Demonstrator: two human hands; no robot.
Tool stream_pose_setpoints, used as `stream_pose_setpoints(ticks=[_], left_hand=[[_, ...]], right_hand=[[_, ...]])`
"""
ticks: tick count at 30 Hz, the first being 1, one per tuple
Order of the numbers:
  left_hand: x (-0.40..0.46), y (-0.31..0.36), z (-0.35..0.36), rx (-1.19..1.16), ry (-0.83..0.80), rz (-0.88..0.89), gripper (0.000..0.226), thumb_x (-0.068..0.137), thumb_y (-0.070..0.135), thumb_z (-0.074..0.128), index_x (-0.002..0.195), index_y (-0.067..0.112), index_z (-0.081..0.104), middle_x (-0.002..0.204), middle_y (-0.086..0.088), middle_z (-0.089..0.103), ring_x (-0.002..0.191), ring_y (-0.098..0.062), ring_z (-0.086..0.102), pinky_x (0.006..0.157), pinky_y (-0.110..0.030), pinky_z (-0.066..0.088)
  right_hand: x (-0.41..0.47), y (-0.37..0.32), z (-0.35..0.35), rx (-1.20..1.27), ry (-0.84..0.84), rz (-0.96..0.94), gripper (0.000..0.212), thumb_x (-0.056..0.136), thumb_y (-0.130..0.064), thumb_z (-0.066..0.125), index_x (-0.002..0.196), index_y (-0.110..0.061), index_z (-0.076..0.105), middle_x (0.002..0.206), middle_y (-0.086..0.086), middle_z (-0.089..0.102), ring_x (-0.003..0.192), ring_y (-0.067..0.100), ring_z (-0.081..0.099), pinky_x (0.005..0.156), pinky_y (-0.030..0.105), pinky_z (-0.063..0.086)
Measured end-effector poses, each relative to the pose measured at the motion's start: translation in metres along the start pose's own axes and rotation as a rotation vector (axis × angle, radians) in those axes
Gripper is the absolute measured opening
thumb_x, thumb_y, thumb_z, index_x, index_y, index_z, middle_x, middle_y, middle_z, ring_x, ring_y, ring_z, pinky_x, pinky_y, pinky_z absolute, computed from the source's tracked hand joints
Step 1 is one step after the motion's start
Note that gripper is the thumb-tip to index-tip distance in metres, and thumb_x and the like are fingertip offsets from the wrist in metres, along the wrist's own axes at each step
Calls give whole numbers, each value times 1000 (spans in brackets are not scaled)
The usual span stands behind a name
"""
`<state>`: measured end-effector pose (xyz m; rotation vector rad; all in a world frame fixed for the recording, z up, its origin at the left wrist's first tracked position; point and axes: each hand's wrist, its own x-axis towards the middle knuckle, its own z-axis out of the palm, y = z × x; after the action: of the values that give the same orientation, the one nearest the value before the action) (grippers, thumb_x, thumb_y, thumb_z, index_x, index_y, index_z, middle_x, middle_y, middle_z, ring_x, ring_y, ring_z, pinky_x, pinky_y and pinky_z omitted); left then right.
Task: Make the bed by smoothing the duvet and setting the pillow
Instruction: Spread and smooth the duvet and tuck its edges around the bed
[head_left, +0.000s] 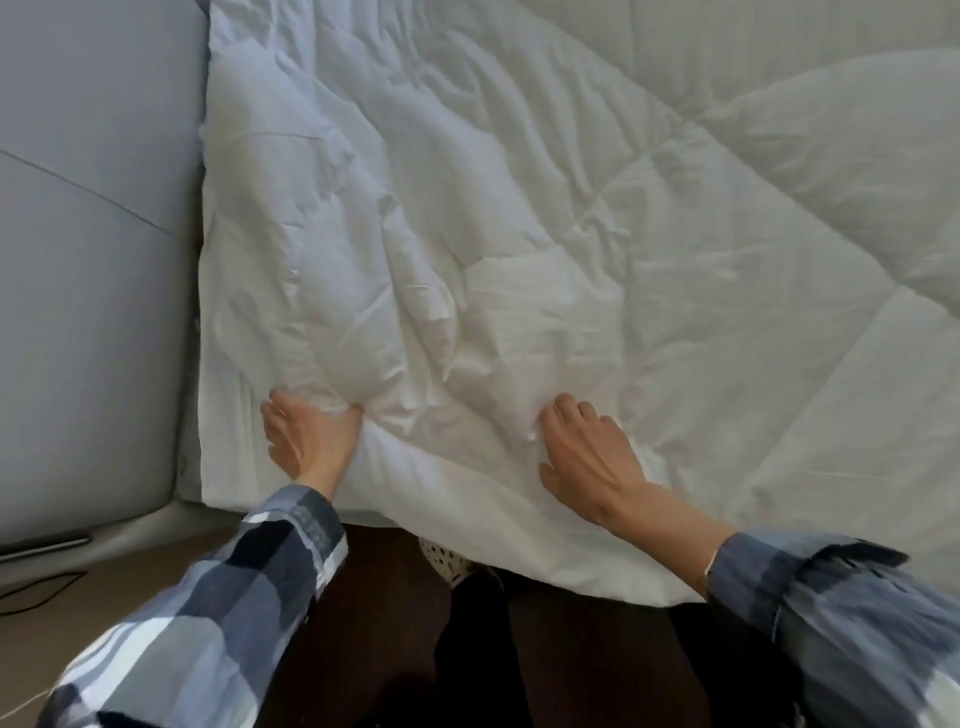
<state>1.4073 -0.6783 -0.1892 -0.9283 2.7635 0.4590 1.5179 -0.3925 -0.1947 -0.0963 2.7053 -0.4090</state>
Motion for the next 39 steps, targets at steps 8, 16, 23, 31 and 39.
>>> stream_pose_setpoints(ticks=[8, 16, 23, 31, 39], left_hand=[[51, 24, 9, 138, -521, 840, 41, 96, 46, 42, 130, 25, 50, 127, -6, 62, 111, -31, 60, 92, -45, 50], [170, -17, -20, 182, -76, 904, 70, 85, 1, 58, 151, 11, 36, 156, -18, 38, 138, -35, 40, 113, -46, 34], [237, 7, -21, 275, -320, 531, 143, 62, 74, 78, 159, 15, -9, 167, -14, 12, 154, -33, 10, 121, -60, 2], [213, 7, -12, 535, -228, 823, 35, 103, 37, 42, 87, 11, 60, 102, -17, 72, 95, -38, 64, 83, -36, 39], [182, -88, -39, 673, -324, 616, 33, 102, 33, 38, 90, 16, 63, 97, -8, 72, 80, -28, 63, 70, -33, 40]], right_hand=[[95, -144, 21, 201, 47, 71, 68, 77, -63, 59, 119, -11, 49, 111, 8, 55, 99, 29, 55, 82, 41, 45], [122, -223, 66, -59, -214, 359, 94, 64, -46, 75, 135, 1, 38, 135, 29, 42, 122, 45, 44, 96, 52, 43], [135, -226, 62, -73, -114, 290, 21, 68, -1, 69, 87, -9, 64, 88, 17, 64, 76, 33, 61, 59, 34, 40], [146, -196, 44, 206, -102, 247, 23, 87, -15, 48, 100, -10, 66, 106, 11, 60, 92, 36, 60, 67, 34, 41], [137, -193, 46, 221, -251, 213, 21, 87, -18, 47, 92, -15, 67, 100, 9, 68, 89, 33, 65, 69, 32, 45]])
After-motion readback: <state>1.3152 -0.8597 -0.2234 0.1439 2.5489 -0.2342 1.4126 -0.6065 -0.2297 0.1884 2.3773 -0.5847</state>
